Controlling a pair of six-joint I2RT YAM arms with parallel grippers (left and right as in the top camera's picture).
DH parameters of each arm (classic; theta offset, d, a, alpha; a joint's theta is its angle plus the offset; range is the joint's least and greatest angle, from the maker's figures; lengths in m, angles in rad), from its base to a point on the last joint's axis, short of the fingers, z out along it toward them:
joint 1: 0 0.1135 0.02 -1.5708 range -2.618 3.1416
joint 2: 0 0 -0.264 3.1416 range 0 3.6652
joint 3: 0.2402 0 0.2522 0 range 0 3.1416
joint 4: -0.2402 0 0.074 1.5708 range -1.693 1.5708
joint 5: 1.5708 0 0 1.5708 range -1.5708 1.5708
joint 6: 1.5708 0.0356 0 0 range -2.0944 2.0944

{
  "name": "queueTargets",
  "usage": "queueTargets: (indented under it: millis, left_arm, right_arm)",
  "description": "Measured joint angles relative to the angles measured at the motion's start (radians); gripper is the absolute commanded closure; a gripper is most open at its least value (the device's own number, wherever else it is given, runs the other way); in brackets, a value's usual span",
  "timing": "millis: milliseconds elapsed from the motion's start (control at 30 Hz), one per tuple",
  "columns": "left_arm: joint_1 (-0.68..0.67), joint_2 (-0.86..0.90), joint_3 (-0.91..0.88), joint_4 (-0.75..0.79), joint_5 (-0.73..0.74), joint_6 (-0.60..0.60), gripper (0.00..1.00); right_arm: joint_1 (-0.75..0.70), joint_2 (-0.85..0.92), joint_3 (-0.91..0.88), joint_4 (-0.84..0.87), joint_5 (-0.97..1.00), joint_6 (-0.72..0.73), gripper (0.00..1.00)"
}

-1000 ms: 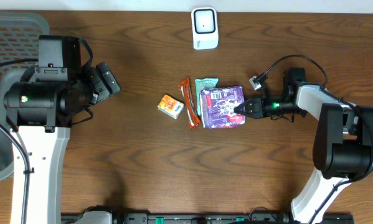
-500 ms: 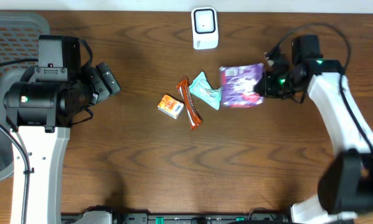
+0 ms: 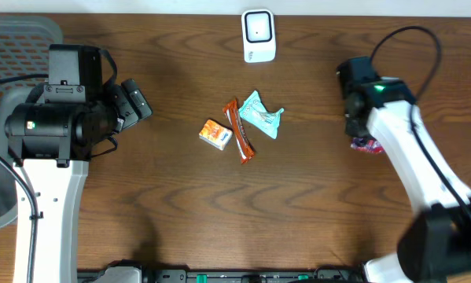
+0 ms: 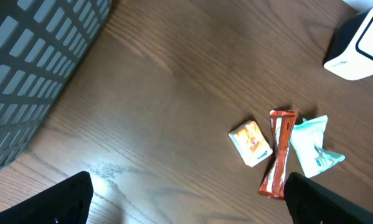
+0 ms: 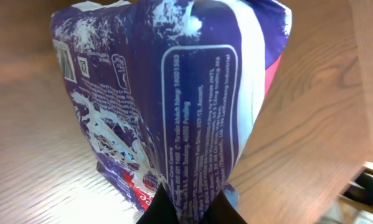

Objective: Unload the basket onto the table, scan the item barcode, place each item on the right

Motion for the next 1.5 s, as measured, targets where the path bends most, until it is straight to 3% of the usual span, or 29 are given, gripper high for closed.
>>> queueTargets:
  millis: [67,267,367,533,700,867,1033,1200,1267,1400,1500]
  left_arm:
    - [0.0,0.0,0.0,0.0,0.0,0.0,0.02]
    - [0.0,0.0,0.0,0.0,0.0,0.0,0.02]
    - [0.0,0.0,0.0,0.0,0.0,0.0,0.02]
    - [0.0,0.0,0.0,0.0,0.0,0.0,0.02]
    - [0.0,0.0,0.0,0.0,0.0,0.0,0.02]
    - [0.0,0.0,0.0,0.0,0.0,0.0,0.02]
    - [0.0,0.0,0.0,0.0,0.0,0.0,0.02]
    - [0.0,0.0,0.0,0.0,0.0,0.0,0.02]
    - [0.0,0.0,0.0,0.0,0.0,0.0,0.02]
    - [0.0,0.0,0.0,0.001,0.0,0.0,0.02]
    - [0.0,0.0,0.0,0.0,0.0,0.0,0.02]
  right_arm:
    - [0.011,0.077,-0.006,0.007,0.024,0.006,0.99]
    - [0.107,0.218,-0.008,0.051,0.057,0.018,0.77]
    - [0.174,0.217,-0.002,0.117,0.001,0.021,0.72]
    - [0.262,0.219,0.1,0.156,-0.193,-0.024,0.44]
    - [0.258,0.226,0.338,0.09,-0.343,-0.094,0.05]
    - [0.189,0.225,0.531,-0.044,-0.444,-0.206,0.02]
    - [0.035,0.225,0.561,-0.209,-0.551,-0.349,0.02]
    - [-0.152,0.225,0.472,-0.239,-0.748,-0.529,0.02]
    - [-0.213,0.225,0.406,-0.218,-0.845,-0.591,0.11]
    - [-0.303,0.226,0.275,-0.123,-1.005,-0.651,0.15]
    - [-0.349,0.226,0.174,-0.013,-1.074,-0.649,0.04]
